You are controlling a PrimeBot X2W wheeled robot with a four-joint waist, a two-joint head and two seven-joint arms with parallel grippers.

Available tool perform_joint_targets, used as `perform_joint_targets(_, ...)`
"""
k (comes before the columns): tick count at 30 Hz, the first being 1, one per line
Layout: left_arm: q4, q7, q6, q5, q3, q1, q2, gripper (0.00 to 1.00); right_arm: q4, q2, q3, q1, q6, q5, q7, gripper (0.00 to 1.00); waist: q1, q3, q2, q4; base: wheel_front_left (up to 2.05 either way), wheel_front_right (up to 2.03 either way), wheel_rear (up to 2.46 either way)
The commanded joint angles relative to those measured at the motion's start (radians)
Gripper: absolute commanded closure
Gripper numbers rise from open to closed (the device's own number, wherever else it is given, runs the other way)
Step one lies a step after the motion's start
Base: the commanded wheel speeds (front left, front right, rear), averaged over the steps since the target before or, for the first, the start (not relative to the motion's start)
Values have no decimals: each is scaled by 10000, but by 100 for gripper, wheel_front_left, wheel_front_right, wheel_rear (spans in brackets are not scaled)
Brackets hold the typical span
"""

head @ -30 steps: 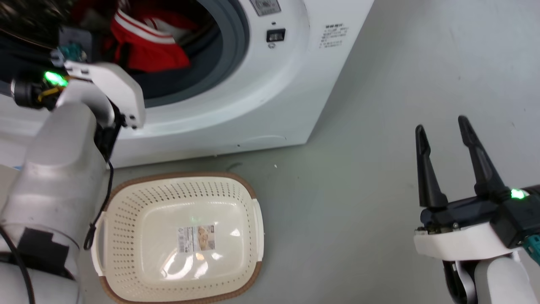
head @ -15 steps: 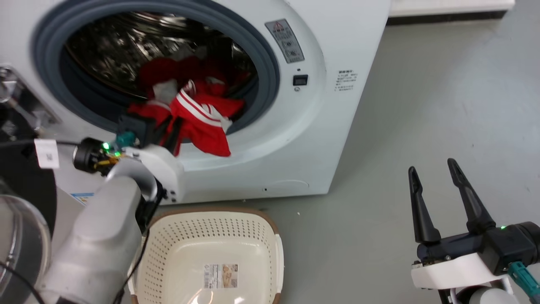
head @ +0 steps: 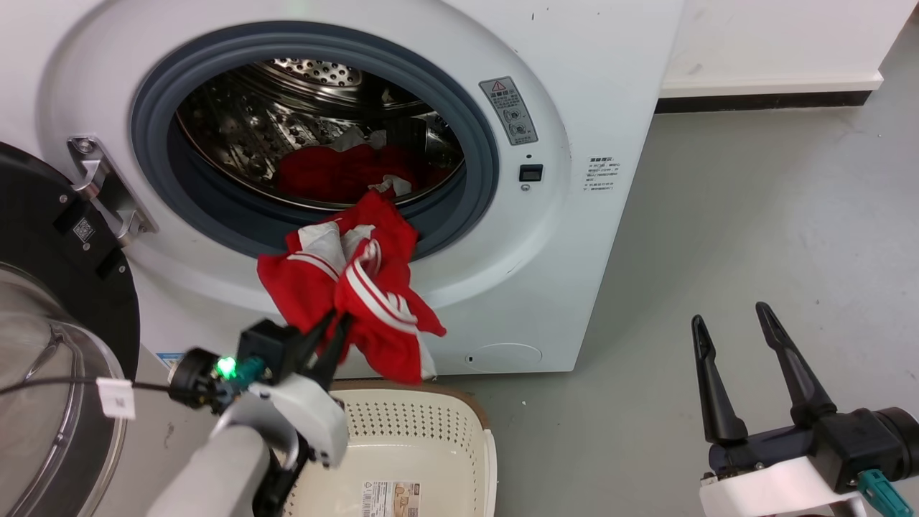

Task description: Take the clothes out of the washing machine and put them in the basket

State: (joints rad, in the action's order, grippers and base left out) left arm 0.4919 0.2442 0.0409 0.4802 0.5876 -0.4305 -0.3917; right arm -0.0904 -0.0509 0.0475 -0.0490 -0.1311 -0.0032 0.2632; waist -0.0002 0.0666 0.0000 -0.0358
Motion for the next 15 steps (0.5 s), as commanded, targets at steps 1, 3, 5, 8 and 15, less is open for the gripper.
perform_joint_targets(1,-280,-115,-39,69,92,373,-2,100,11,13,21,-158,7,-56,24,0,2,-30,0,10,0,0,0)
perform_joint_targets(3,-585,-228,-85,105,189,683,-63,100,30,13,57,-182,7,-60,24,0,2,-60,0,-29,0,0,0)
perform_joint_targets(5,-860,-285,-135,152,305,1018,-53,100,37,11,22,-178,7,-25,24,0,2,-68,0,-74,0,0,0)
perform_joint_targets(8,-1119,-402,-151,201,431,1409,-66,100,17,14,22,-101,7,9,24,0,2,-11,0,-142,0,0,0)
perform_joint_targets(15,-986,-455,-183,308,677,1841,67,100,-58,14,-21,170,7,10,24,0,2,463,0,-379,0,0,0)
